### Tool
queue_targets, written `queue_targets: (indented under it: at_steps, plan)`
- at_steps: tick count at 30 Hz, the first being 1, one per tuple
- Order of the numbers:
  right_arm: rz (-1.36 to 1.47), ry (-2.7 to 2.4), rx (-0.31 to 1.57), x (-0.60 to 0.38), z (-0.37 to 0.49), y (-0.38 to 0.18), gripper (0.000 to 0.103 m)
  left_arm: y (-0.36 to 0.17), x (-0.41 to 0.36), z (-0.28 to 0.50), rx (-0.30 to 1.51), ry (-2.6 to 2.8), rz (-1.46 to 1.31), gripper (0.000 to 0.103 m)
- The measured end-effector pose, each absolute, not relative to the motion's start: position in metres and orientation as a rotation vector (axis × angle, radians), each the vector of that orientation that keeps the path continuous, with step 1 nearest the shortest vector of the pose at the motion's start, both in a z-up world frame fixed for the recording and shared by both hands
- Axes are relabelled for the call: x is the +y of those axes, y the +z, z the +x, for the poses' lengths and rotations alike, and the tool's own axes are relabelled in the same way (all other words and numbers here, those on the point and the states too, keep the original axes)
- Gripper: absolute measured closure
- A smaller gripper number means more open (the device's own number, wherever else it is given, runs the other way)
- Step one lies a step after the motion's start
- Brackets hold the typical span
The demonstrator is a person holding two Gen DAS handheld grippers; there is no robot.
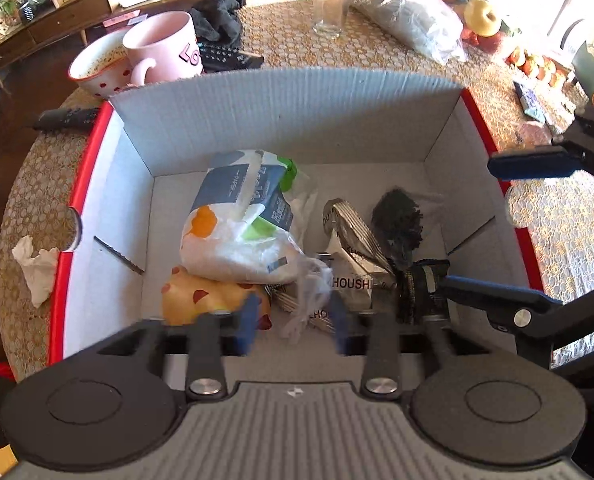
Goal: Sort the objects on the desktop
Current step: 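Open the right tool to drop the clear bag while the left tool drops the cable into the box, then withdraw both tools from the box back toward the table items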
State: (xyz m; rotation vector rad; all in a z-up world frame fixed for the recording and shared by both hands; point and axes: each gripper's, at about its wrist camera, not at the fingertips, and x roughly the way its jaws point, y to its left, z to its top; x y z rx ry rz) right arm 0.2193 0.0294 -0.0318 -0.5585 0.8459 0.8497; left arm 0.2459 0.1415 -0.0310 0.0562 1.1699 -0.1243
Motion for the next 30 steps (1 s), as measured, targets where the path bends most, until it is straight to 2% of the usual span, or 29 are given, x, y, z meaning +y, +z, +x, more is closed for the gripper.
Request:
queue_targets:
  at_steps: [1,8,14,17,22,26,30]
  plan:
    - [-0.553,0.846,0.847,0.028,0.219,-0.031,0.029,-0.029,0.142,0.245,1.166,-0.125,0.051,0.038]
    - [-0.518,0.841,0.843,0.014,0.211,-0.025,0.028,-0.02,0.138,0.236,1.155,-0.113,0.047,0.038]
    - [-0.482,0.851,0.819,0.001,0.202,-0.015,0.02,-0.013,0.132,0.227,1.143,-0.1,0.059,0.033]
    - [-0.473,0.853,0.814,-0.003,0.196,-0.013,0.02,-0.01,0.128,0.222,1.134,-0.091,0.075,0.026]
    - [-0.453,0.865,0.784,-0.015,0.185,-0.006,0.008,-0.004,0.124,0.213,1.127,-0.09,0.075,0.017]
    - [-0.422,0.87,0.766,-0.027,0.18,0.002,0.006,-0.001,0.122,0.207,1.124,-0.081,0.07,0.012]
    - [-0.403,0.863,0.76,-0.041,0.174,0.006,0.004,0.004,0.116,0.199,1.112,-0.081,0.081,0.002]
